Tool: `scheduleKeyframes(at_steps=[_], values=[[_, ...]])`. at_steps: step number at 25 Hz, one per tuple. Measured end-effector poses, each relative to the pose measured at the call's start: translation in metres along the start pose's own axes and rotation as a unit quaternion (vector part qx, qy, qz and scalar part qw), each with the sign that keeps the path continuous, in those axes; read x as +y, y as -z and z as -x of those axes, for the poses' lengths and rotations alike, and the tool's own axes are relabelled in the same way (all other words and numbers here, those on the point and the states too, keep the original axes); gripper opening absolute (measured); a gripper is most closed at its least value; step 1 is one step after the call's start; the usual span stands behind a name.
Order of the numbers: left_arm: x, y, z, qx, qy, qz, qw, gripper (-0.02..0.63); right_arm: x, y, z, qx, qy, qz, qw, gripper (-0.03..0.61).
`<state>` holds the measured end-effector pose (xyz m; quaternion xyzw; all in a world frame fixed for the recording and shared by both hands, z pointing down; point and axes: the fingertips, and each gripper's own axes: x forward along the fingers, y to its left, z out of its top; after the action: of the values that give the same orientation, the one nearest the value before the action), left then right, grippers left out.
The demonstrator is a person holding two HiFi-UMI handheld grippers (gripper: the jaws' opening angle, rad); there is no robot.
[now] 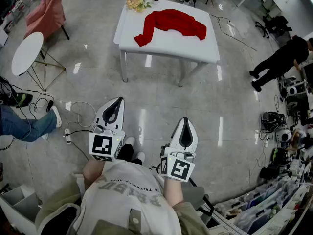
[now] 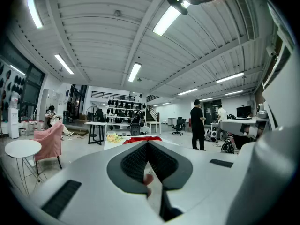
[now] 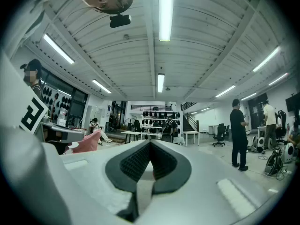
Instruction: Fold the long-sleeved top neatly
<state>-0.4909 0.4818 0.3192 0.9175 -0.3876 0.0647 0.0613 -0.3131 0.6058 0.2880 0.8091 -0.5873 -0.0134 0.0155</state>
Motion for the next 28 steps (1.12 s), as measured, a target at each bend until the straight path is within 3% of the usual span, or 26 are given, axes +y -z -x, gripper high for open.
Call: scheduleKeyframes(at_steps=[19,22,25,27,28], values=[[0.026,-0.010,-0.063,0.003,0.045,0.013,0.9989,0.011,0.014,0.000,-0.056,0.014,0.019,0.017,1.000,0.000],[0.024,-0.008,-0.075,0.012,0.051,0.011,0.9986,0.012,0.006,0.006,-0.066,0.017,0.014,-0.005,1.000,0.000],[0.027,-0.004,-0.093,0.029,0.051,0.009,0.9982,0.014,-0.003,0.012,-0.085,0.018,-0.019,-0.055,0.998,0.000],[0.028,0.005,-0.107,0.041,0.061,0.018,0.9971,0.050,-0.012,0.018,-0.100,0.026,-0.039,-0.075,0.996,0.179],[0.029,0.009,-0.114,0.046,0.064,0.025,0.9966,0.118,-0.019,0.021,-0.108,0.027,-0.042,-0.079,0.996,0.206]])
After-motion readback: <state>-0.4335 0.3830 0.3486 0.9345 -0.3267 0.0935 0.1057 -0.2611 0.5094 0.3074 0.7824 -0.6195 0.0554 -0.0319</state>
